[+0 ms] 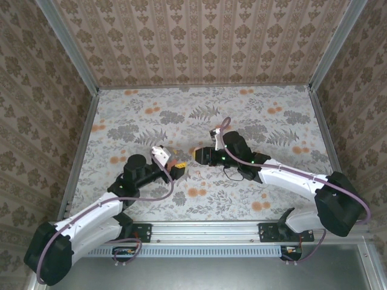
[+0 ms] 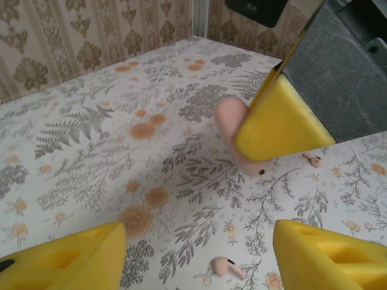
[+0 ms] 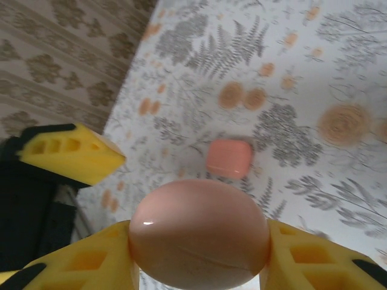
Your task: Insert wireless bluetooth earbuds into charging case
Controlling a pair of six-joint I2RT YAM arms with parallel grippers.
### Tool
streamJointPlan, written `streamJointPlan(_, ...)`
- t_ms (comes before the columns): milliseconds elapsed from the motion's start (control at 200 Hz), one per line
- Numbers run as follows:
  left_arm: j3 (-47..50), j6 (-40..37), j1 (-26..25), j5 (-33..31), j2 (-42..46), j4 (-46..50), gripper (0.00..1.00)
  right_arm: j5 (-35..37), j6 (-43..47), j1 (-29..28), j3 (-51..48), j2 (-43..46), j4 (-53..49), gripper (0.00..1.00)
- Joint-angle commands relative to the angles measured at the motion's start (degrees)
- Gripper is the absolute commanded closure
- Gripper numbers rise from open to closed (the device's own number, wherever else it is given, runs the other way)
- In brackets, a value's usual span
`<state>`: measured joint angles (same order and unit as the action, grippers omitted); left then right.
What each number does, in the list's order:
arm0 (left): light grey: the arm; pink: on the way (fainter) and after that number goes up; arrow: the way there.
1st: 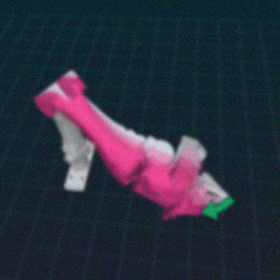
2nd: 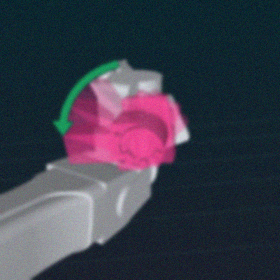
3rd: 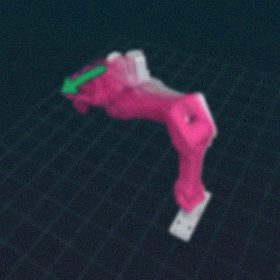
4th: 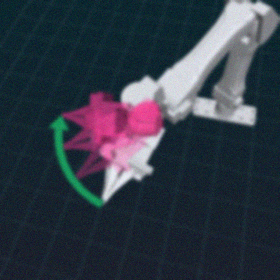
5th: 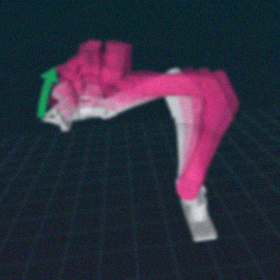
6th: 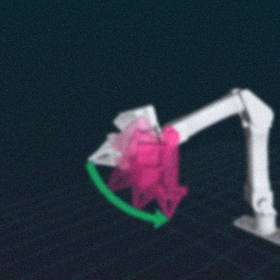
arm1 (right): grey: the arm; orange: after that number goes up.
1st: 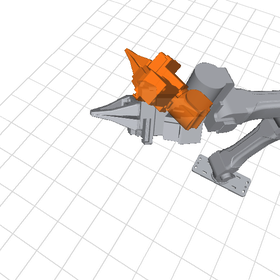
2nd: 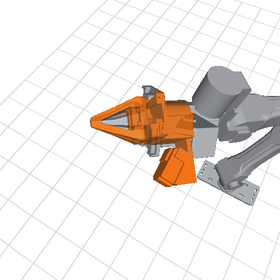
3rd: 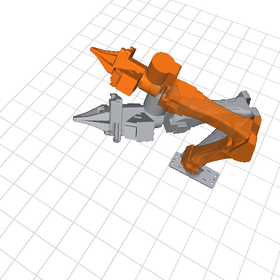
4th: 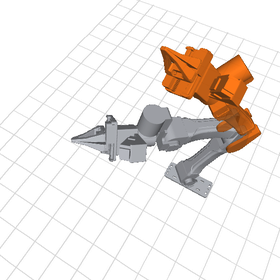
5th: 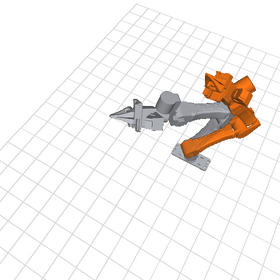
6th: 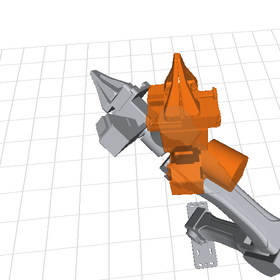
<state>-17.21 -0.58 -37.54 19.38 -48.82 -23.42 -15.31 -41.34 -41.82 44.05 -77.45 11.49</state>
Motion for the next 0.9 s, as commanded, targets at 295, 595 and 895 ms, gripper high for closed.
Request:
streamJointPlan(295,1.6,-4.0,-2.0,1.5,-1.7,-10.9,0.37,-7.9,-5.5,-1.1,-0.5,-1.4,18.3,0.53)
streamJointPlan(595,-0.3,-3.4,-2.5,1.2,-1.7,-13.8,0.37,-9.8,-6.4,-2.0,-1.5,-1.7,19.7,0.53)
streamJointPlan(895,-1.6,-3.6,-2.6,0.8,-2.5,-15.5,0.38,-9.6,-6.3,-2.6,-4.1,-0.5,22.3,0.52)
